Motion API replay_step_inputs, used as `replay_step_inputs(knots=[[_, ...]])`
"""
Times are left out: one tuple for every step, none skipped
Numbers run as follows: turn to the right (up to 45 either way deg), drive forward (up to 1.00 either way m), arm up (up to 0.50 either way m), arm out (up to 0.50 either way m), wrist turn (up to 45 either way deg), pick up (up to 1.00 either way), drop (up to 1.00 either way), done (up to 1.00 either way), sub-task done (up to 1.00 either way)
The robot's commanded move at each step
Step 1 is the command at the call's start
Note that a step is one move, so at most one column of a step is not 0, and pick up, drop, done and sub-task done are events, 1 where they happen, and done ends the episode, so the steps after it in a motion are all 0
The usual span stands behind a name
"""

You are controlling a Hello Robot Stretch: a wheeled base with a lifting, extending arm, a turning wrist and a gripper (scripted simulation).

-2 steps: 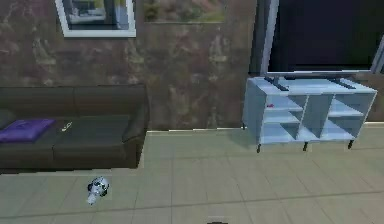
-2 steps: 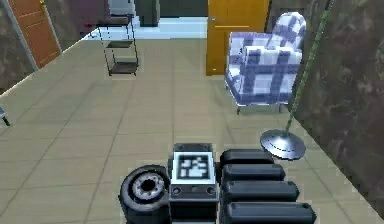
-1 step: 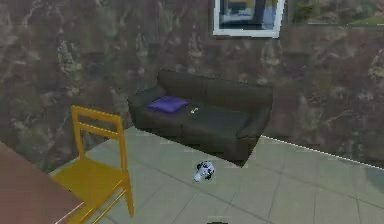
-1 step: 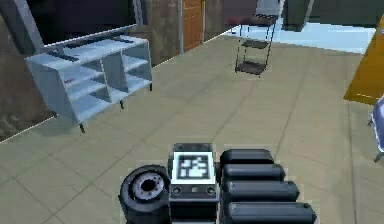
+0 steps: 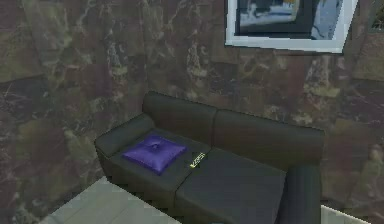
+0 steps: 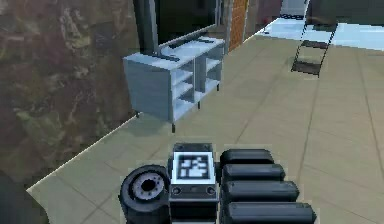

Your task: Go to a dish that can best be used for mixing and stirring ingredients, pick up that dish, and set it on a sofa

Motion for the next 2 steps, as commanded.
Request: replay_step_inputs(knots=[[0.0, 0.4, 0.0, 0.0, 0.0, 0.0, 0.0, 0.0, 0.0], [-45.0, 0.0, 0.0, 0.0, 0.0, 0.0, 0.0, 0.0, 0.0]])
